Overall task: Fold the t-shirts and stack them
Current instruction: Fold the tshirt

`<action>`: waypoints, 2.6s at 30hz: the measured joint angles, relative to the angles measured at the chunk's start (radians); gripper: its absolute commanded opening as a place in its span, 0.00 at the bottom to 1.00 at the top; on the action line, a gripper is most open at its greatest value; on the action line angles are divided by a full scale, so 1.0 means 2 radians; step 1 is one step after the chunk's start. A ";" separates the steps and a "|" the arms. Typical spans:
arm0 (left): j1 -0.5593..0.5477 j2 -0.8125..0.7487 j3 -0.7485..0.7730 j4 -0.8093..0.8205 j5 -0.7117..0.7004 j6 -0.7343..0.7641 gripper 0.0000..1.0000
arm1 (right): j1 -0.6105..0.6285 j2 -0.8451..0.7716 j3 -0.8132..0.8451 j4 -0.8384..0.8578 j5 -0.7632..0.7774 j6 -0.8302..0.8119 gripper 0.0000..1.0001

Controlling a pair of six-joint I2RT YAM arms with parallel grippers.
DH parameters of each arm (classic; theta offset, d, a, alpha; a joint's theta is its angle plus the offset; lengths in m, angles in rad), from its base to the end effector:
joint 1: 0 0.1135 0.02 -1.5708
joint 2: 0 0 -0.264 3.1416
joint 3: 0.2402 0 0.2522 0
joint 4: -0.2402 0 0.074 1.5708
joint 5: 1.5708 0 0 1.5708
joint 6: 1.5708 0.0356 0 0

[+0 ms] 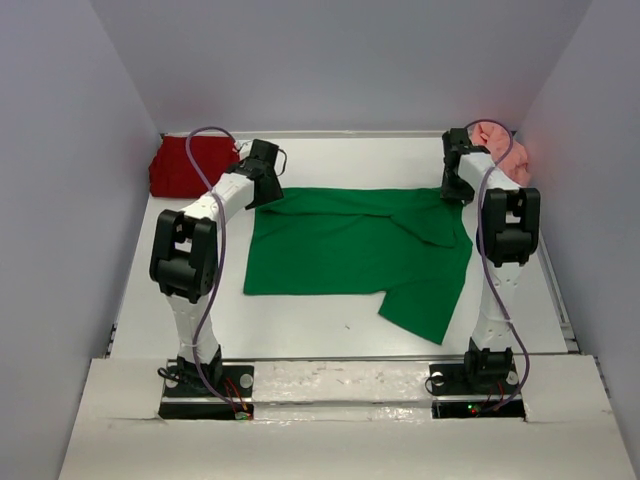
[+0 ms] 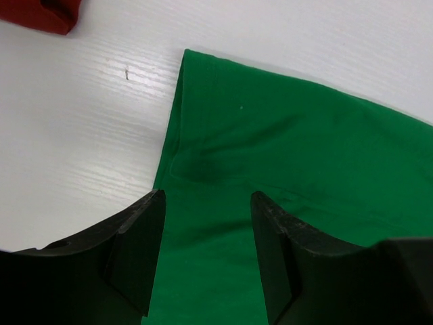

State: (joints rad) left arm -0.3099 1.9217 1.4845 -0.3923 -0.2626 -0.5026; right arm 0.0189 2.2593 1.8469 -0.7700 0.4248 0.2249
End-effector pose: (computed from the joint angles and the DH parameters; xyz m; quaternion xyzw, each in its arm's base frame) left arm 0.4135 -0.1227 0.2321 -0.1361 0.9152 -0.0298 0.3781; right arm 0.4767 -0.0057 0.1756 0.1391 0.9499 -0.1824 0.2124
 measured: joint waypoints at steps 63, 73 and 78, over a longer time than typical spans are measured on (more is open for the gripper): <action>0.006 0.068 -0.002 0.009 0.010 -0.015 0.00 | 0.037 -0.160 -0.048 0.025 -0.074 -0.013 0.52; 0.009 0.071 -0.002 0.013 0.004 -0.027 0.00 | 0.037 -0.148 -0.049 0.026 -0.080 -0.014 0.00; 0.013 0.071 -0.002 0.013 0.006 -0.030 0.00 | 0.037 -0.120 -0.065 0.026 -0.074 -0.007 0.00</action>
State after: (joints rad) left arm -0.2836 2.0636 1.4815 -0.3668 -0.2501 -0.5621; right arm 0.0933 2.0201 1.7164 -0.7189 0.2775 0.2108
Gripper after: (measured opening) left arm 0.011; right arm 0.010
